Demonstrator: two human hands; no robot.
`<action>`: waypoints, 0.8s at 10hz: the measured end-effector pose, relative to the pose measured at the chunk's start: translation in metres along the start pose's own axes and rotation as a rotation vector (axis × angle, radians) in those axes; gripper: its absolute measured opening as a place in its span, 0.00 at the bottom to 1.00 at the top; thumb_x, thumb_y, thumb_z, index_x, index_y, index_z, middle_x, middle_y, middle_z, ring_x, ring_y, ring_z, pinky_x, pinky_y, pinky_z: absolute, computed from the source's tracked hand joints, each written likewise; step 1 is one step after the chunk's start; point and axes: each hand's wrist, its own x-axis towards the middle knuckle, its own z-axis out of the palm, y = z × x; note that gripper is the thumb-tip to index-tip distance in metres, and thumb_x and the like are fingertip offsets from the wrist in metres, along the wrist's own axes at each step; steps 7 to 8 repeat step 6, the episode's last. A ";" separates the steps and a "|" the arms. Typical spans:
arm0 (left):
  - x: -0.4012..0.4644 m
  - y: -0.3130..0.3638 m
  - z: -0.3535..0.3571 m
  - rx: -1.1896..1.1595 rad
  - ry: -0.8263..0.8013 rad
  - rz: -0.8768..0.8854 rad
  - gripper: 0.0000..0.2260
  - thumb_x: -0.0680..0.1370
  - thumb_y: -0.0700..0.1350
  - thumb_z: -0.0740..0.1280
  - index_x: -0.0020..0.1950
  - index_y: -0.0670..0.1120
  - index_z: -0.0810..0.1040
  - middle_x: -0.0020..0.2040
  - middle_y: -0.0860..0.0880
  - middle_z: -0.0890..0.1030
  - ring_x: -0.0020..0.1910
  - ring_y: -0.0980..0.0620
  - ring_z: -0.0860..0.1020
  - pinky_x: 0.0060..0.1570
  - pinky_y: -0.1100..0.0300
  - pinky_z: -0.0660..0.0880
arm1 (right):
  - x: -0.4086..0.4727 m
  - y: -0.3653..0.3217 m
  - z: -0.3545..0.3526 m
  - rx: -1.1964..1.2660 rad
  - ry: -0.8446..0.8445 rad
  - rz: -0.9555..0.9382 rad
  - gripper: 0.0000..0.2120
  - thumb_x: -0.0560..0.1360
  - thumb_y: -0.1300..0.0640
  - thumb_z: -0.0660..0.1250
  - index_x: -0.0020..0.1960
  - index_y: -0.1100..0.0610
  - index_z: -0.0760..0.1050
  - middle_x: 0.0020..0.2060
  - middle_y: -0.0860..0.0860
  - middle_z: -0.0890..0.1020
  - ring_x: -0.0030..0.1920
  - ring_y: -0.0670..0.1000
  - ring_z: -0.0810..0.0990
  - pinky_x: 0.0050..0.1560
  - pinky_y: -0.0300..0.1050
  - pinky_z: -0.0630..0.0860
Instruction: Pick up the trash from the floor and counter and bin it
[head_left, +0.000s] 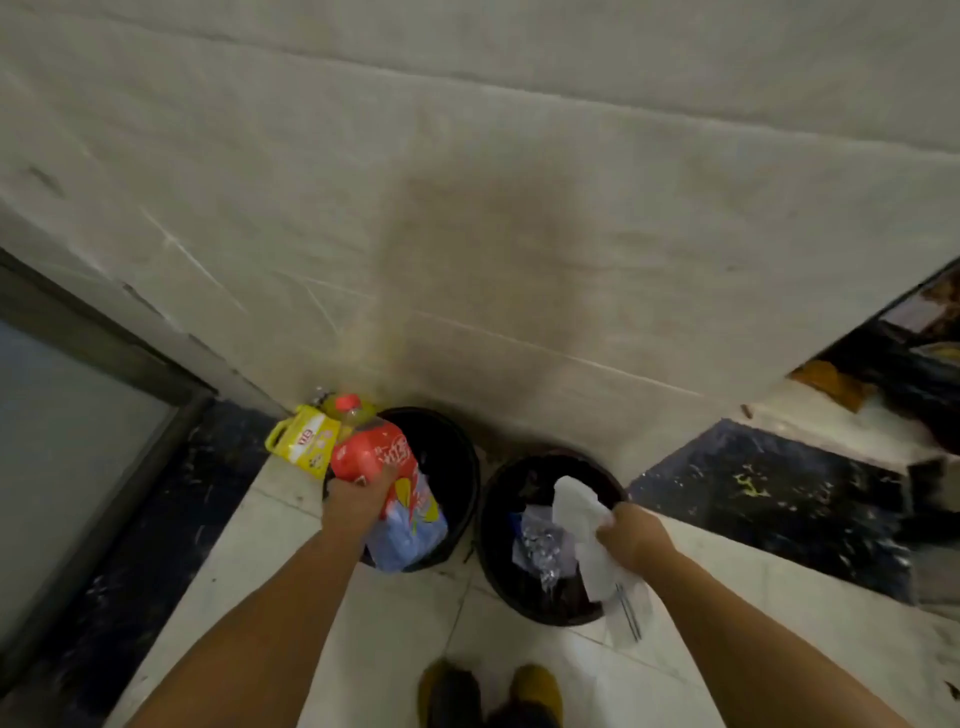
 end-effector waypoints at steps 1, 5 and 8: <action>0.068 -0.024 0.044 -0.116 -0.045 -0.128 0.54 0.60 0.70 0.73 0.73 0.36 0.62 0.70 0.35 0.71 0.66 0.33 0.72 0.64 0.44 0.72 | 0.068 0.004 0.048 0.016 -0.028 0.015 0.16 0.79 0.54 0.60 0.63 0.62 0.71 0.56 0.60 0.79 0.53 0.58 0.78 0.55 0.48 0.75; 0.238 -0.104 0.156 -0.259 -0.090 -0.246 0.35 0.74 0.60 0.66 0.73 0.40 0.65 0.70 0.39 0.71 0.67 0.37 0.72 0.68 0.46 0.70 | 0.254 0.025 0.209 0.088 -0.002 0.129 0.25 0.80 0.51 0.60 0.72 0.62 0.62 0.64 0.62 0.75 0.64 0.62 0.75 0.63 0.52 0.73; 0.230 -0.117 0.145 -0.271 -0.115 -0.281 0.43 0.66 0.68 0.68 0.70 0.38 0.70 0.67 0.40 0.75 0.63 0.39 0.76 0.66 0.45 0.73 | 0.227 0.019 0.198 0.158 0.024 0.181 0.28 0.79 0.48 0.62 0.73 0.62 0.60 0.65 0.64 0.74 0.64 0.64 0.74 0.60 0.52 0.73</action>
